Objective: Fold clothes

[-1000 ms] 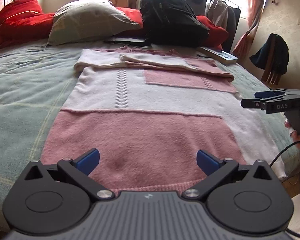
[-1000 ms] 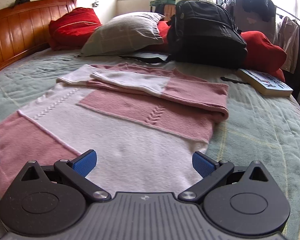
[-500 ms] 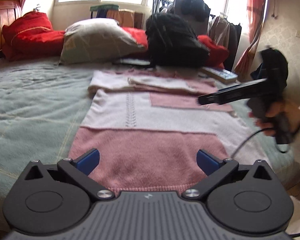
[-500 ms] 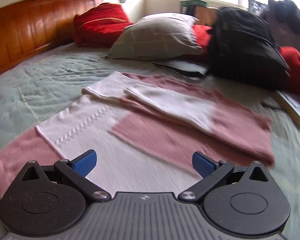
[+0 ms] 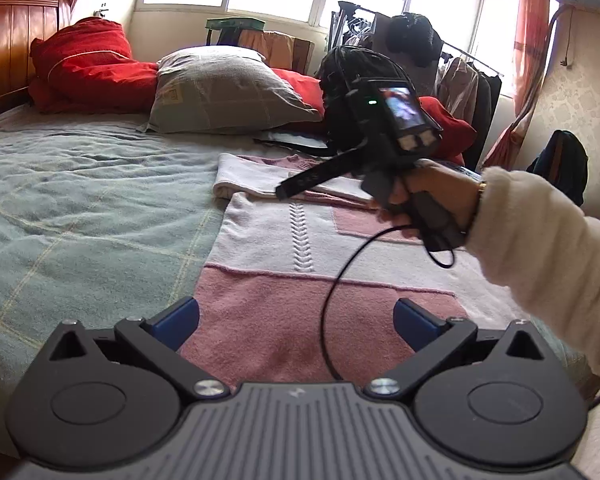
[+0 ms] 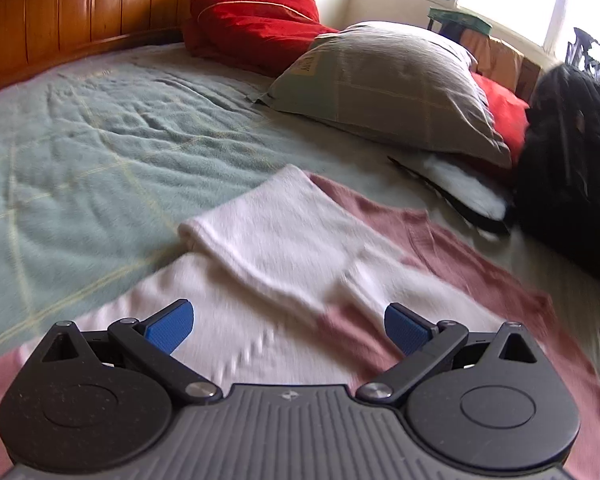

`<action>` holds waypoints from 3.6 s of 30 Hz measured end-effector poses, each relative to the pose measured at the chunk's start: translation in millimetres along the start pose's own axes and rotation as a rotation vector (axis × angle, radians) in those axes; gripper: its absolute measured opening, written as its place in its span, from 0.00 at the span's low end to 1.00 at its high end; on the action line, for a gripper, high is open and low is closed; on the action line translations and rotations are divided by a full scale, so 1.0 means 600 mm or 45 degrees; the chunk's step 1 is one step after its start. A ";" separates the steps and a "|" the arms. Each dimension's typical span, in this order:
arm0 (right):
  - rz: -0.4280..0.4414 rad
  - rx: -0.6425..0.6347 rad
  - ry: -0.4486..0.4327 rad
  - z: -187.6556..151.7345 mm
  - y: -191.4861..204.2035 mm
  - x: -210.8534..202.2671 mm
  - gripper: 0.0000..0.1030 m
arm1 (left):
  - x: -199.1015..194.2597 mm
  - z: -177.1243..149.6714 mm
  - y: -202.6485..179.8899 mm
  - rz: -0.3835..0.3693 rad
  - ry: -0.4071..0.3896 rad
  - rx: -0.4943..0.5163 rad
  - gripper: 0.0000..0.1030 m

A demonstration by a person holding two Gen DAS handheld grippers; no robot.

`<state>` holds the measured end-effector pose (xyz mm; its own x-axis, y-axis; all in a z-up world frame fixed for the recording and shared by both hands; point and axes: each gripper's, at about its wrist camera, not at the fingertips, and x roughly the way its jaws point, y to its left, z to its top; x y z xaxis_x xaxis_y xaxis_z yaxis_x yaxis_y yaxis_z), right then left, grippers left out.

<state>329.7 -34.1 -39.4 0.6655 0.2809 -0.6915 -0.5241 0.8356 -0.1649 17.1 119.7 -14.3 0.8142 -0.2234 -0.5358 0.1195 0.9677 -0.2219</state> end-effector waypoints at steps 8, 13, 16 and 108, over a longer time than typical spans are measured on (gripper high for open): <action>-0.092 -0.034 0.074 0.026 0.024 0.095 1.00 | 0.017 0.011 0.038 -0.050 -0.036 -0.040 0.99; -0.124 -0.052 0.049 0.026 0.041 0.104 1.00 | 0.034 0.004 0.054 -0.054 -0.012 -0.054 0.99; -0.050 -0.135 0.014 0.025 0.053 0.082 1.00 | 0.037 0.002 0.060 -0.063 -0.014 -0.063 0.99; -0.109 0.593 -0.007 -0.336 -0.304 -0.200 1.00 | 0.152 -0.039 -0.075 -0.162 0.318 0.176 0.99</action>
<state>238.5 -315.3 -68.3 0.6993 0.2030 -0.6854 -0.1739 0.9783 0.1124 72.9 53.0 -72.1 0.6252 -0.3487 -0.6982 0.3012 0.9331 -0.1963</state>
